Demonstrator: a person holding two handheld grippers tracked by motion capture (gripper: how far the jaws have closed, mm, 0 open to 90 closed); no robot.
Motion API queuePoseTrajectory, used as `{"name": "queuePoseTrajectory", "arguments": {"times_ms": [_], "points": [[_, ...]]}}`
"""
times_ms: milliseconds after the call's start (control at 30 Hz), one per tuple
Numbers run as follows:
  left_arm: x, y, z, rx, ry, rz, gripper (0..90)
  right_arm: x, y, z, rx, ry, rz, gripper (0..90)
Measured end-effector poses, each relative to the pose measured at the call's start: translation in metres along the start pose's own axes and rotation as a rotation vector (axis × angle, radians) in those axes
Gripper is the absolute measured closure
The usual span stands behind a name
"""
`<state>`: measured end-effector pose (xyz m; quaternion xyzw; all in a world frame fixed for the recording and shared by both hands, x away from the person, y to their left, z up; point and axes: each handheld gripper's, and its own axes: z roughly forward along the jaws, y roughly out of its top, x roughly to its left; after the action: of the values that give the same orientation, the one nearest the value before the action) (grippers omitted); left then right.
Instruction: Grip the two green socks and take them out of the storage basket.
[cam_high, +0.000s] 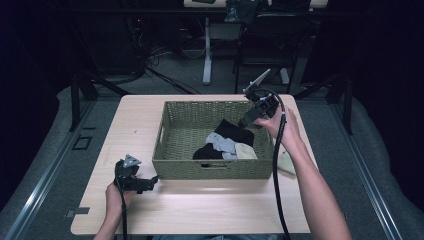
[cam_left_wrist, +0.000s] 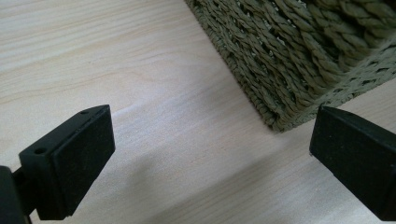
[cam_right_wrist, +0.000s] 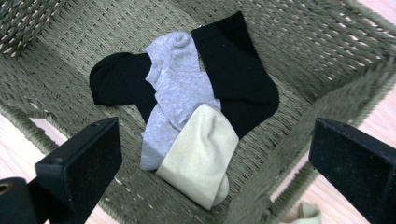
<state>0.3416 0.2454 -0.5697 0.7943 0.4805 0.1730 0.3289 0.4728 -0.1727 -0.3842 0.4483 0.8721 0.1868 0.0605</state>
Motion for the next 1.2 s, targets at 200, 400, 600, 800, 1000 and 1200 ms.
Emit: {"name": "queuePoseTrajectory", "arguments": {"times_ms": [200, 400, 600, 800, 1000, 1200], "points": [[-0.001, 0.000, 0.001, -0.013, 0.016, -0.004, 0.1, 0.000, 0.000, 0.018, 0.025, 0.011, 0.002, 1.7], [-0.001, 0.000, 0.001, -0.010, 0.003, -0.005, 0.1, -0.002, -0.003, 0.037, 0.045, 0.022, 0.015, 1.3], [-0.001, 0.001, 0.001, -0.003, -0.003, 0.000, 0.1, -0.003, -0.006, 0.056, 0.080, 0.030, 0.015, 1.7], [-0.001, 0.001, 0.001, -0.004, -0.003, -0.001, 0.1, -0.001, -0.009, 0.069, 0.094, 0.032, 0.027, 3.5], [-0.001, 0.001, 0.000, -0.003, -0.003, 0.002, 0.1, -0.001, -0.013, 0.091, 0.121, 0.045, 0.045, 7.1], [-0.001, 0.001, 0.001, -0.004, -0.003, 0.000, 0.1, -0.003, -0.014, 0.102, 0.169, 0.042, 0.033, 11.1]]}}
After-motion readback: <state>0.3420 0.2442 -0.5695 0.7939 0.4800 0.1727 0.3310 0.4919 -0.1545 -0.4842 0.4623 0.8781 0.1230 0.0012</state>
